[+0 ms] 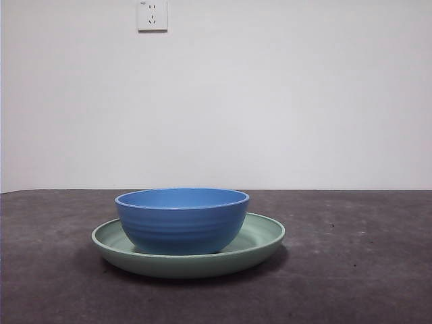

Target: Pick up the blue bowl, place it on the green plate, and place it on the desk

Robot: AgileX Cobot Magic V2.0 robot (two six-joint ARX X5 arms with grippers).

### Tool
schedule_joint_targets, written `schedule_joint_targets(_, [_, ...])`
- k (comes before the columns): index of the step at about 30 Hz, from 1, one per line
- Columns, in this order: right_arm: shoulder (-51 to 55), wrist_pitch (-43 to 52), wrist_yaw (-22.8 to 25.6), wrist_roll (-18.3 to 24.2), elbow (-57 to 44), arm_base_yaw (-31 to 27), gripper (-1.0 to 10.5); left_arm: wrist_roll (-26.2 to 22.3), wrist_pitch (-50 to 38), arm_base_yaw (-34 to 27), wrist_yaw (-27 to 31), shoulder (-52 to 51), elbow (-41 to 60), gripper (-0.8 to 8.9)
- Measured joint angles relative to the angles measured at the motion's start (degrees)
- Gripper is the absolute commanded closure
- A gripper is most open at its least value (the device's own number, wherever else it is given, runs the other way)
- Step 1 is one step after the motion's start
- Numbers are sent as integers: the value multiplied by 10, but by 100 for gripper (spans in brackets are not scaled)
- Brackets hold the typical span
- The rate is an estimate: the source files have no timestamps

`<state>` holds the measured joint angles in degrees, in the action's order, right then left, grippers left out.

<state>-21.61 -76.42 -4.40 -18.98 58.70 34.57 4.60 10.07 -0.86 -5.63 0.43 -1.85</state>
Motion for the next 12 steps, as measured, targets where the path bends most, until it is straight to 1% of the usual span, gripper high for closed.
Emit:
schedule_joint_targets(3, [0,0,0,0,0,0,914,-2,1,0,14,-2,0,787])
schedule_joint_targets(12, [0,0,0,0,0,0,914,-3,1,0,14,-2,0,787])
